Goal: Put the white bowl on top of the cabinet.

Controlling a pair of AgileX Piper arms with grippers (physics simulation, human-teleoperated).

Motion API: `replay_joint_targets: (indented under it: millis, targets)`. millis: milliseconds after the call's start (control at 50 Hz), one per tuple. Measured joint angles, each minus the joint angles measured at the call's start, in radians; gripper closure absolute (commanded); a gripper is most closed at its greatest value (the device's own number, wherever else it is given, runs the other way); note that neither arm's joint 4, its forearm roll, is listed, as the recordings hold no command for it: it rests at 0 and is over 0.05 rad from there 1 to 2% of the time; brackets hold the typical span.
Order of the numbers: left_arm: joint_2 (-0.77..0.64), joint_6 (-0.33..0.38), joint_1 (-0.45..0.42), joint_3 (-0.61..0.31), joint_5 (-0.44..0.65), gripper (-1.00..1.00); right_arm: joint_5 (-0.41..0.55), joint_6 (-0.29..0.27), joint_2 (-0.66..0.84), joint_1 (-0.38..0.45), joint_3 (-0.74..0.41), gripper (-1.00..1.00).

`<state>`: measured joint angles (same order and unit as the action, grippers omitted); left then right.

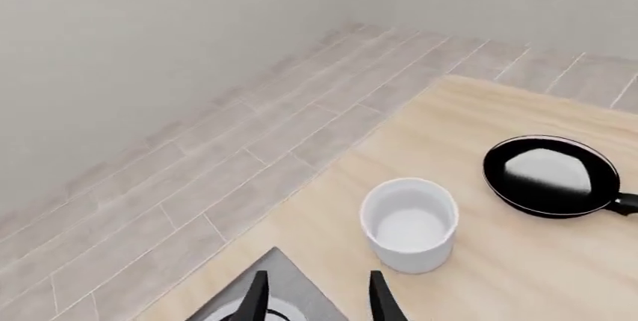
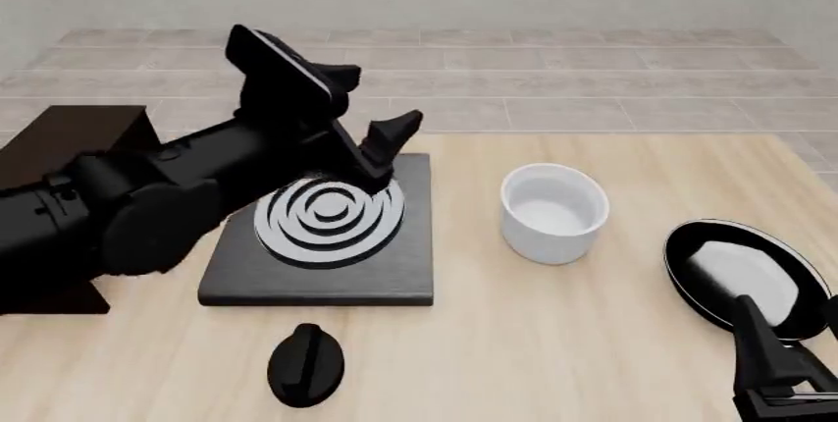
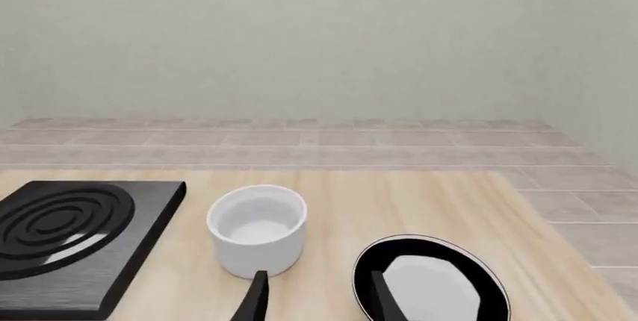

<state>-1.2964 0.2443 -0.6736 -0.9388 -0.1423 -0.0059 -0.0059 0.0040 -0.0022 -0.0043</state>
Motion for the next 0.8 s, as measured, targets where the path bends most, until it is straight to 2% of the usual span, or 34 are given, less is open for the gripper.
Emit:
replay_joint_targets:
  millis: [360,620,800]
  targets:
    - [-0.286,0.119,-0.094,-0.177,0.031,-1.00,0.000,0.000,0.000,0.000,0.001,-1.00]
    - [-0.436,0.206,-0.182,-0.291,0.076,-1.00,0.000,0.000,-0.001,0.001,0.001,-1.00]
    - [-0.540,0.330,-0.237,-0.326,0.039,-1.00,0.001,0.000,-0.001,0.001,0.001,-1.00]
